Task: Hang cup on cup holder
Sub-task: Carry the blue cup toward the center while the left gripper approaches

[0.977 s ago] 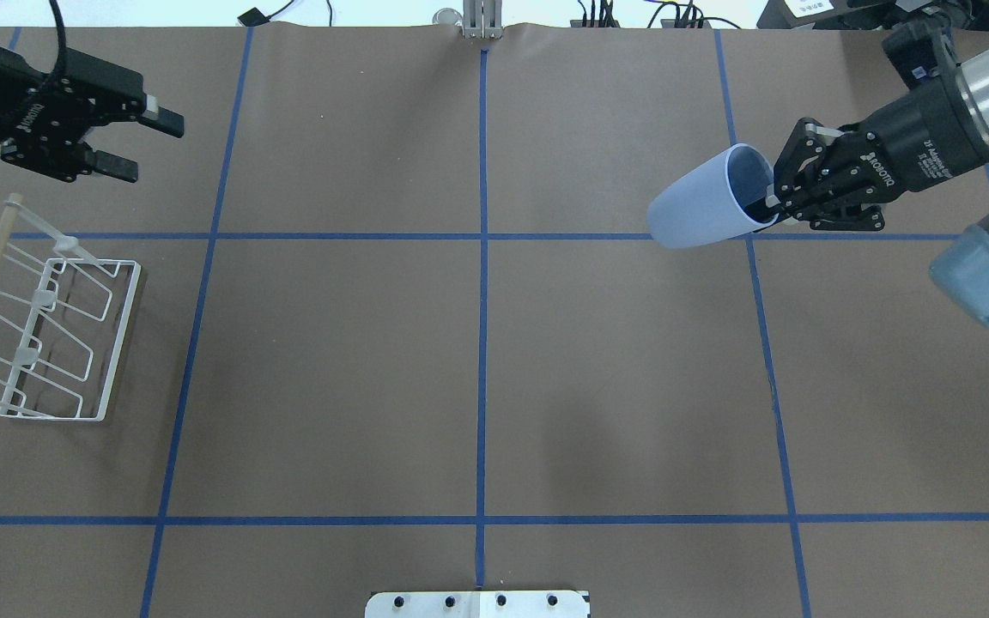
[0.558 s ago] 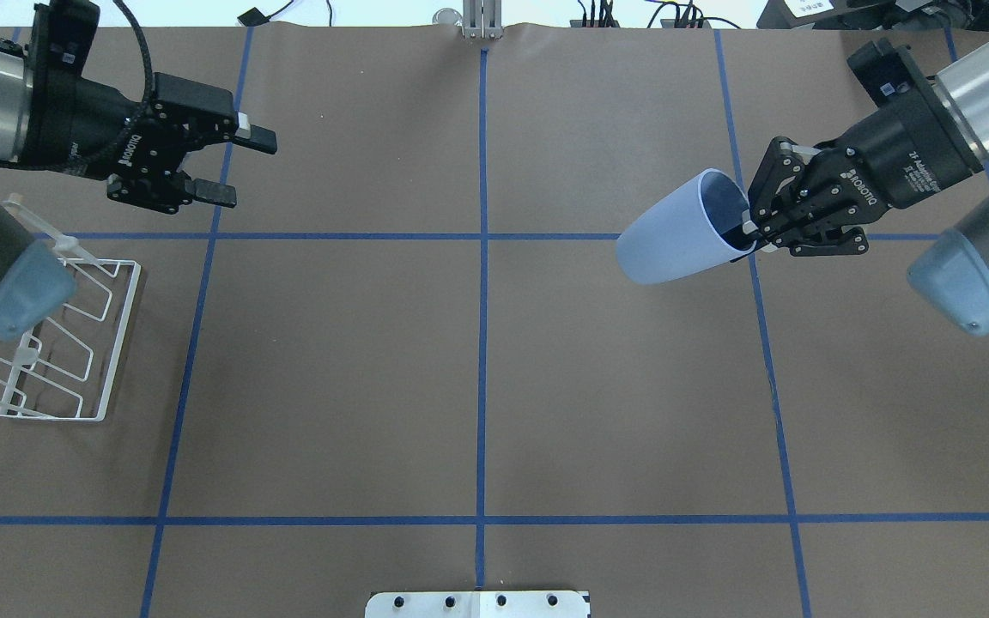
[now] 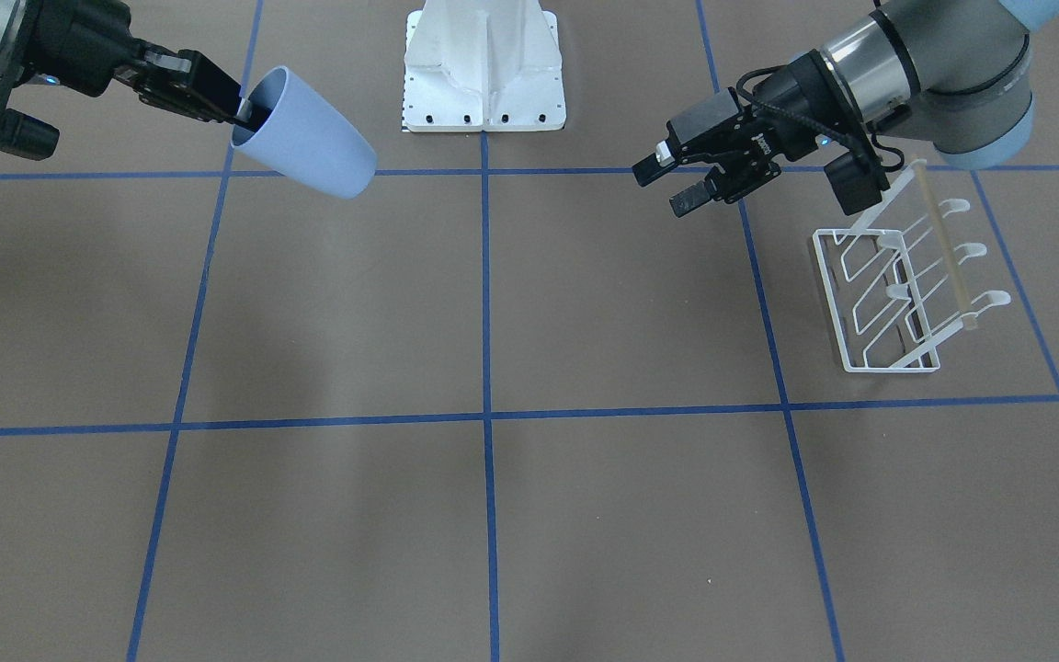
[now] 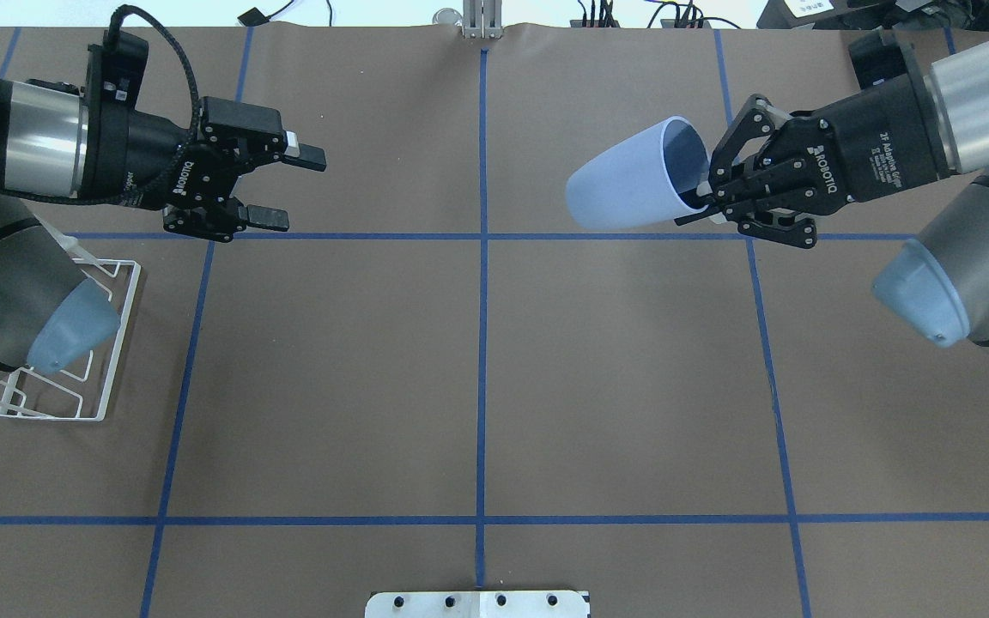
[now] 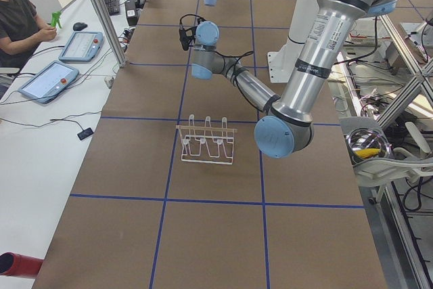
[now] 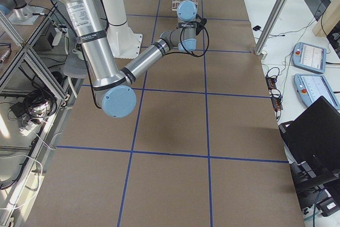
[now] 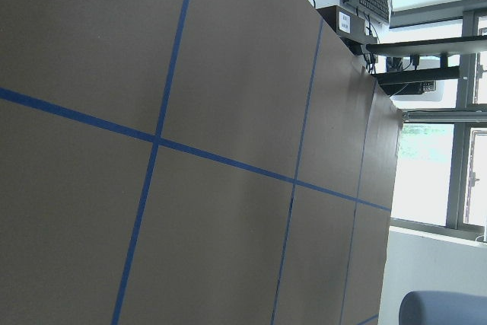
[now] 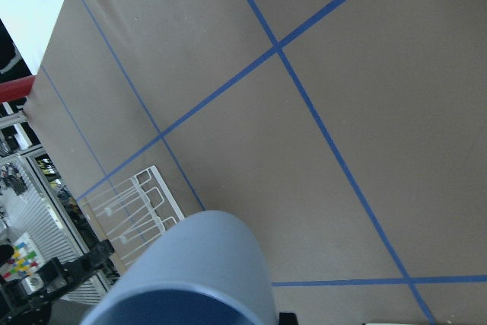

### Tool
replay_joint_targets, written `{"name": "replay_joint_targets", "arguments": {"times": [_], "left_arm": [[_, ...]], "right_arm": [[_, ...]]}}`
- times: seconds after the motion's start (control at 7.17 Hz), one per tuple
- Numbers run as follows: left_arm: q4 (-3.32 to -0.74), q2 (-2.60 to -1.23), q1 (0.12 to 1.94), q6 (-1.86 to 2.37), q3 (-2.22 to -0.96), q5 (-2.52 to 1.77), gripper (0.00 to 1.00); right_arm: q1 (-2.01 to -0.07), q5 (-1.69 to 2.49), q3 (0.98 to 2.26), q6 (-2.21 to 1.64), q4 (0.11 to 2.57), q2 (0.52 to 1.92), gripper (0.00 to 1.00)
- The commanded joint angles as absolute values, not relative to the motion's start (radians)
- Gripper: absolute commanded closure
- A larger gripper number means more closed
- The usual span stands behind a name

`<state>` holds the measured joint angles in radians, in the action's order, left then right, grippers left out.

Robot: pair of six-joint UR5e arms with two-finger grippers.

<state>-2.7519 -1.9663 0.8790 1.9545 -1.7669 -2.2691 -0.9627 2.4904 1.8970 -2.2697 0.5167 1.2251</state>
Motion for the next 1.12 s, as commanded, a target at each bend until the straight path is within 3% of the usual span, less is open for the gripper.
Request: {"name": "replay_joint_targets", "arguments": {"times": [0.0,0.42,0.98], "left_arm": [[-2.860,-2.003,0.839,2.109,-1.737,-2.243,0.02],[-3.150,-2.008,0.764,2.450,-1.724,-2.050,0.02],[-3.396,-2.005,0.618,2.563,-1.727,-1.792,0.02]], "right_arm": [[-0.872,2.404,1.856,-2.379,0.332,1.195,1.00],[-0.784,2.240,1.850,-2.602,0.097,1.152,1.00],[-0.759,2.211,1.853,-2.646,0.061,1.121,1.00]]}}
